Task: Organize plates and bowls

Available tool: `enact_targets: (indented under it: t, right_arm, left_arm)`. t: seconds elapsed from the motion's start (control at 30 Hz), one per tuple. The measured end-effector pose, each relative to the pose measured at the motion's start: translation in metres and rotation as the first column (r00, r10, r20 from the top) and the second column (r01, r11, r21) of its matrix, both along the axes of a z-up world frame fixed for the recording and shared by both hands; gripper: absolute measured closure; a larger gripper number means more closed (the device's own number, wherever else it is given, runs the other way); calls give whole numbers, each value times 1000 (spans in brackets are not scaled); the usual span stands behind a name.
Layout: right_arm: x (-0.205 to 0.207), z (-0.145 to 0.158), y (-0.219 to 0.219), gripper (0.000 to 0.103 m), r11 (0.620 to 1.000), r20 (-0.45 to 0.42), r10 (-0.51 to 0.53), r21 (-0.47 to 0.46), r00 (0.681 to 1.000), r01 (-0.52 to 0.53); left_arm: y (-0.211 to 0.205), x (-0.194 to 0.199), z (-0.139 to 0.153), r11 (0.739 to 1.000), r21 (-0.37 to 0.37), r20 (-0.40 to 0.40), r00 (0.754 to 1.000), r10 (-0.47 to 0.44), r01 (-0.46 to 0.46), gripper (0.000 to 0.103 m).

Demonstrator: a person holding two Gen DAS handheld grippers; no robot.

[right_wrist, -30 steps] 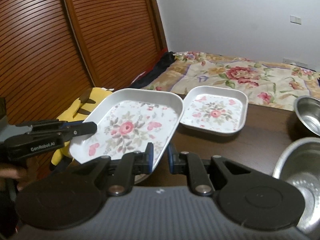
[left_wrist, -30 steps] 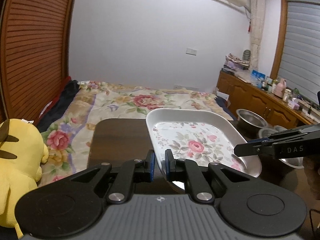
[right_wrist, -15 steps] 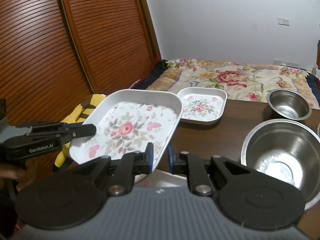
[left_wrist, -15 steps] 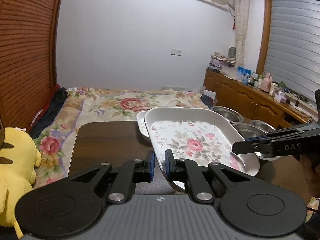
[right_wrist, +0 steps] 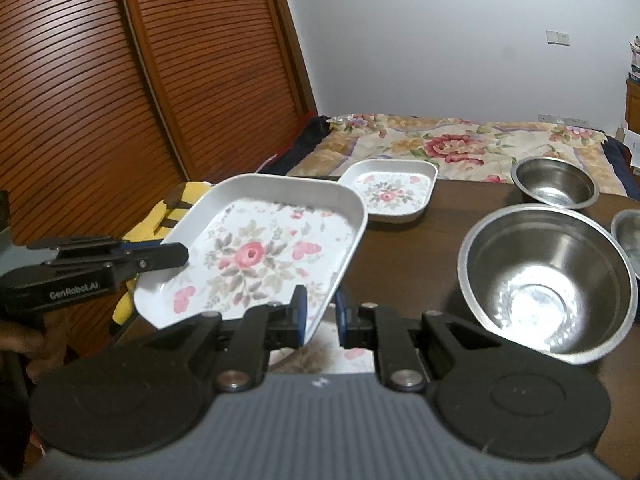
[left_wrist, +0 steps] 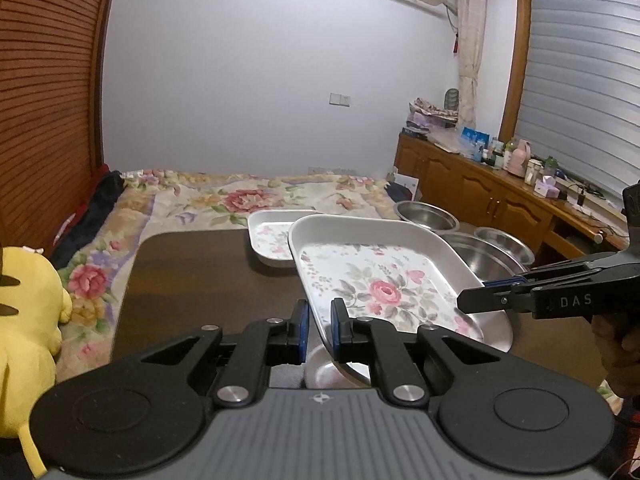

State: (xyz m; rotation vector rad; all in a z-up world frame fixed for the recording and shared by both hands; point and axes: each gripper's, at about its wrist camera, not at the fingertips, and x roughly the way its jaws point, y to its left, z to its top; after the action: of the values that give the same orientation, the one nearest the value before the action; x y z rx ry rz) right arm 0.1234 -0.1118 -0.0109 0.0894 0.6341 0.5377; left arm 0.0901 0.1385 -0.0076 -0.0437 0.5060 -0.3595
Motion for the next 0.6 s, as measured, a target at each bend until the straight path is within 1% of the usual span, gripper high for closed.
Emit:
enact_targets:
  t: [0.47, 0.6]
  right_arm:
    - [-5, -16, -15, 86, 1000, -40, -22, 16, 999, 22]
    - [-10, -20, -18, 86, 999, -45, -26, 20, 999, 27]
  left_arm:
    - [-14, -10, -11, 1000, -17, -28, 999, -16, 15, 90]
    - [-17, -16, -15, 1000, -11, -36, 999, -16, 16, 90]
